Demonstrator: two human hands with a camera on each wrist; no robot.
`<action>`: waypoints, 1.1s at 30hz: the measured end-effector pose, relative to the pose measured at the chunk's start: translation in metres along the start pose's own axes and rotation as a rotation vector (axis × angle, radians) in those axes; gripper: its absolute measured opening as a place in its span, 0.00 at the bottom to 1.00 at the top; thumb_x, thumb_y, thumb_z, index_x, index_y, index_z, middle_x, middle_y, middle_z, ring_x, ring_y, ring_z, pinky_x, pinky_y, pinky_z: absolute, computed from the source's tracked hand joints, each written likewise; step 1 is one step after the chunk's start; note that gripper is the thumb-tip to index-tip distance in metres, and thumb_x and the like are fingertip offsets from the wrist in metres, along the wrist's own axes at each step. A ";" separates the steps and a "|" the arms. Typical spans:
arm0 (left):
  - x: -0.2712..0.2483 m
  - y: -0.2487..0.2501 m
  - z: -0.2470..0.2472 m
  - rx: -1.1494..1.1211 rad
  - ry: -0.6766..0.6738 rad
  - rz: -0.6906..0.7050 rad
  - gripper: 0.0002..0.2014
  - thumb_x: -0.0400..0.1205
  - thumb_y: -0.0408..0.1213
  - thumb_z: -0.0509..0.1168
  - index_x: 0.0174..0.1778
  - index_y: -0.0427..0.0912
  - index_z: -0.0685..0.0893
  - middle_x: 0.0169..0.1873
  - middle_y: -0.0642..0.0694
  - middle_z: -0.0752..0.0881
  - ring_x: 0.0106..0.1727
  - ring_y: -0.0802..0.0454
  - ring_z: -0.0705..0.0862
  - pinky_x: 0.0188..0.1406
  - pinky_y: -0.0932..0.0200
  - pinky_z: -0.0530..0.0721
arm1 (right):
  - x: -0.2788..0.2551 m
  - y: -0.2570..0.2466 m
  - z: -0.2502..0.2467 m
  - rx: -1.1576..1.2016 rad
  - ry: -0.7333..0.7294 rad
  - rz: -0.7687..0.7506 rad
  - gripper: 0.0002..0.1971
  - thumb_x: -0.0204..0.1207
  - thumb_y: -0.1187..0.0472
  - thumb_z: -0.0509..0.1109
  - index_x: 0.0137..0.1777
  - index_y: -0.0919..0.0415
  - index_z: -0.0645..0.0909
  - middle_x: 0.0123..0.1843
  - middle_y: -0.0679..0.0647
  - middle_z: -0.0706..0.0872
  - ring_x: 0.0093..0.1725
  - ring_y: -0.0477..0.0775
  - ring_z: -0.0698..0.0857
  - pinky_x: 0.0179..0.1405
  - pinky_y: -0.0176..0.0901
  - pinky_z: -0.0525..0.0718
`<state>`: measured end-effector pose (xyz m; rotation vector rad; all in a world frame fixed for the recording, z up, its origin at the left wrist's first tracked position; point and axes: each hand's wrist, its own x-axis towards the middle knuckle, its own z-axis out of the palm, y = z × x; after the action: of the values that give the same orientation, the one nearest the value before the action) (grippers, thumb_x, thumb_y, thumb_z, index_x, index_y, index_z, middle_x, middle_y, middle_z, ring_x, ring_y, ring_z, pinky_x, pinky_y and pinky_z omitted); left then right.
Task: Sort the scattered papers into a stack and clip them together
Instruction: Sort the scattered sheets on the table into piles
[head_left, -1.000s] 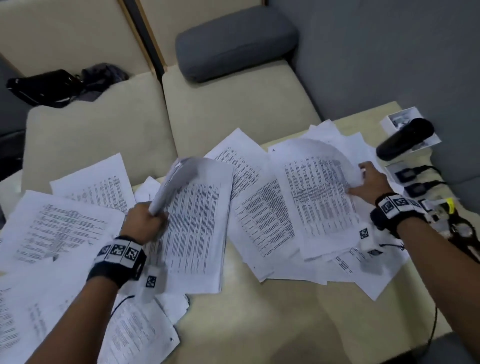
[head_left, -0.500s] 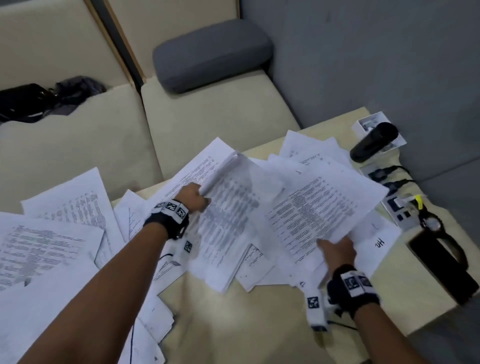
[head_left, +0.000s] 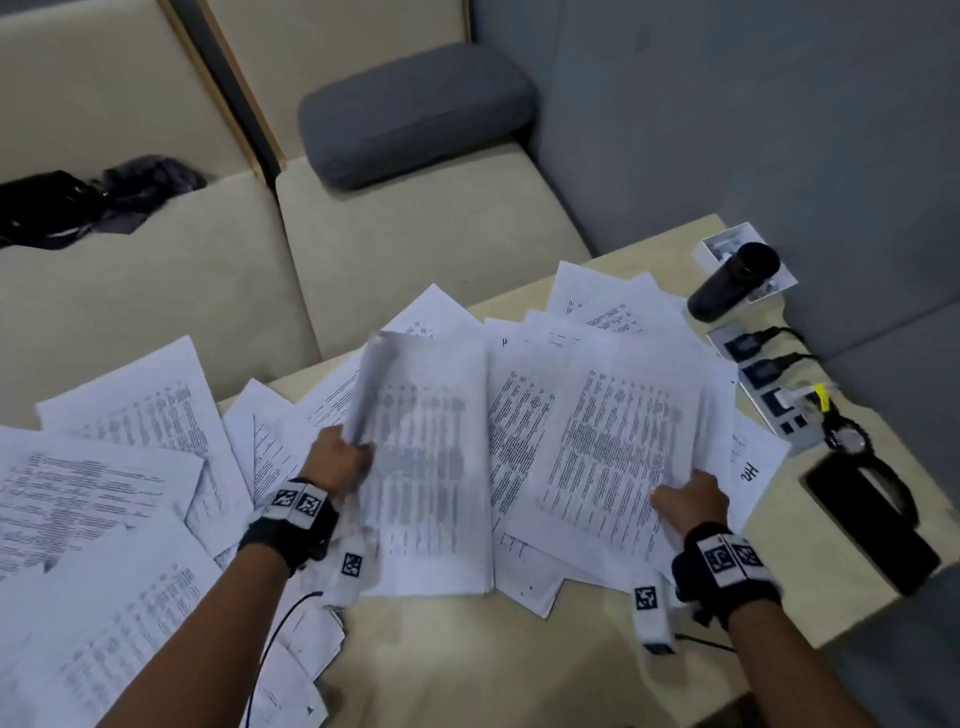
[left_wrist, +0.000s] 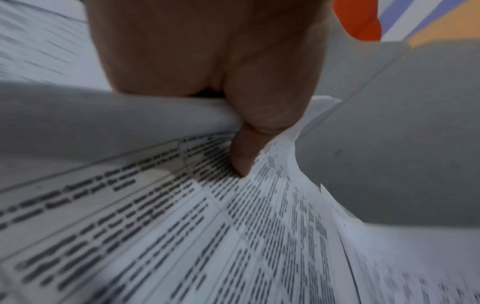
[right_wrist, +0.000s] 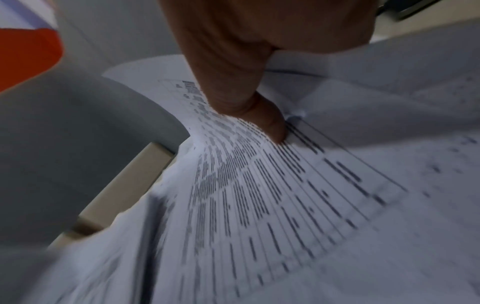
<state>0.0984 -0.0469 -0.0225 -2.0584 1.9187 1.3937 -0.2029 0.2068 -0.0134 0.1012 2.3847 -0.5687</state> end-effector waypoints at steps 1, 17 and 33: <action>0.002 -0.002 -0.010 -0.033 0.072 0.001 0.05 0.76 0.32 0.65 0.37 0.34 0.80 0.26 0.40 0.81 0.22 0.47 0.78 0.18 0.63 0.75 | -0.001 0.004 -0.004 -0.004 0.007 0.003 0.25 0.71 0.69 0.67 0.70 0.71 0.77 0.65 0.71 0.83 0.61 0.71 0.83 0.58 0.49 0.81; 0.026 0.021 -0.007 0.554 -0.143 0.233 0.07 0.76 0.35 0.70 0.47 0.38 0.84 0.41 0.41 0.85 0.45 0.43 0.85 0.45 0.57 0.83 | -0.045 -0.022 0.072 0.431 0.001 0.085 0.22 0.68 0.60 0.81 0.59 0.69 0.81 0.58 0.64 0.85 0.55 0.64 0.85 0.58 0.49 0.83; -0.020 -0.043 -0.016 0.371 -0.072 0.174 0.03 0.72 0.29 0.66 0.33 0.39 0.83 0.31 0.42 0.88 0.34 0.45 0.86 0.36 0.53 0.89 | -0.068 -0.002 0.063 0.256 0.002 -0.301 0.20 0.71 0.71 0.75 0.62 0.59 0.80 0.53 0.57 0.88 0.53 0.62 0.87 0.55 0.48 0.85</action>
<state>0.1450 -0.0287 -0.0239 -1.6881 2.1698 1.0170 -0.1136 0.1832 -0.0122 -0.1479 2.3331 -1.0140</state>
